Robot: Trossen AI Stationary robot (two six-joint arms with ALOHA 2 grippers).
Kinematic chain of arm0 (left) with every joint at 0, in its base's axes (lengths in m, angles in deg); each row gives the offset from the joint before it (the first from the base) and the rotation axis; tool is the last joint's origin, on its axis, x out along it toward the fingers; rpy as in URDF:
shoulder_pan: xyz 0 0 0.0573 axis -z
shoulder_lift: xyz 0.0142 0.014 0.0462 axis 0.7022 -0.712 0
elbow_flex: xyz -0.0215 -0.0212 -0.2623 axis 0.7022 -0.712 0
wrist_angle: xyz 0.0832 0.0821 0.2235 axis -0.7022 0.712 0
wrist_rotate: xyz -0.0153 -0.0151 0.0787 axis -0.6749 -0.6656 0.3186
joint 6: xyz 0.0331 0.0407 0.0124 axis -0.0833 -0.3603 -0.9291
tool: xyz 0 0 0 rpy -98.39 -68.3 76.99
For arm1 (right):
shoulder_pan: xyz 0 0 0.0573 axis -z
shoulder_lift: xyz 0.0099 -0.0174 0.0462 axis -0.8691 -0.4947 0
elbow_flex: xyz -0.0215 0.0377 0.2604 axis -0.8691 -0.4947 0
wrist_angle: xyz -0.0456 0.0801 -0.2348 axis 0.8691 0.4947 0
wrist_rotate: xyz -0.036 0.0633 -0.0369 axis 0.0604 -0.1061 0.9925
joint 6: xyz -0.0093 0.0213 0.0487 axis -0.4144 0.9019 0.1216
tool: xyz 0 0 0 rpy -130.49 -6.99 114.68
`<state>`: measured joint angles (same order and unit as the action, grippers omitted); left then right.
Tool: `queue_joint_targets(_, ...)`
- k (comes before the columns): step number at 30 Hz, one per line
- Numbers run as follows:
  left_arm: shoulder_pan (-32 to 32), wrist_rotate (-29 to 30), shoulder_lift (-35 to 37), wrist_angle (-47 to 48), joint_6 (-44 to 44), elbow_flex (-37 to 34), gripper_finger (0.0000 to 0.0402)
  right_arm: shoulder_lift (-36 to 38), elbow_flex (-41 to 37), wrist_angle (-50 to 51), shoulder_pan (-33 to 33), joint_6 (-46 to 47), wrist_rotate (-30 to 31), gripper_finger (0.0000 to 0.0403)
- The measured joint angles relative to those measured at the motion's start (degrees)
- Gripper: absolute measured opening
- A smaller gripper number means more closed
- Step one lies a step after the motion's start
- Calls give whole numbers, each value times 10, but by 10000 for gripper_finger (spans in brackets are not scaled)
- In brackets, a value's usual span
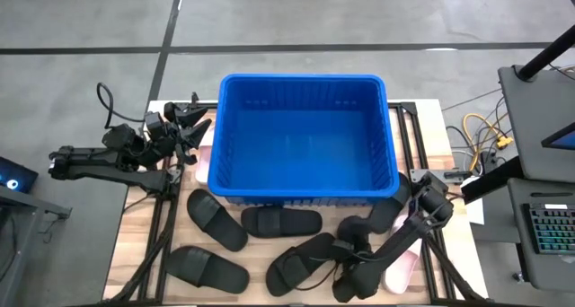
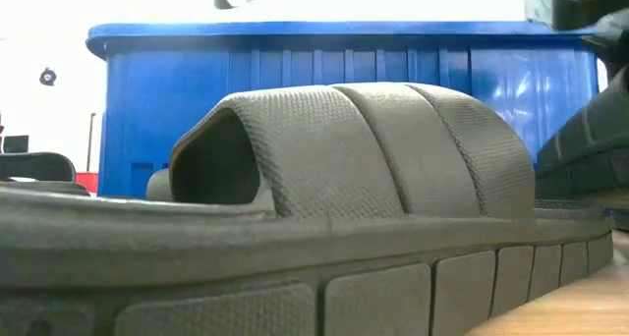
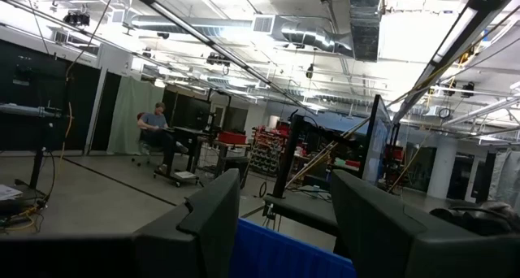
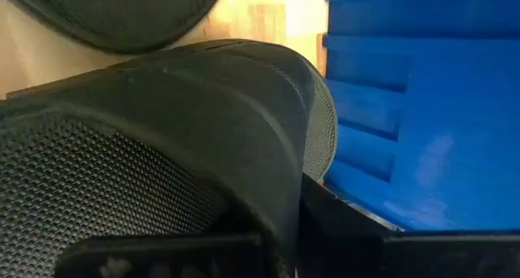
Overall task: Pick and place slides into bin
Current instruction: Put the black slide into the blue bin
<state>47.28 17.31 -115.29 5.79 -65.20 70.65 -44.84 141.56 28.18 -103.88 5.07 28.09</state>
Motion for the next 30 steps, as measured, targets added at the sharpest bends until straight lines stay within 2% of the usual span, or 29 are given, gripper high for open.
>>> queue_joint_targets(9,0,0,-2,0,0,0,180,3,30,0,-1,26,-8,9)
queue_joint_targets(15,0,0,-4,0,0,0,180,3,32,0,-1,8,-28,9)
queue_joint_targets(30,0,0,-20,0,0,0,180,4,53,0,-1,-5,-27,9)
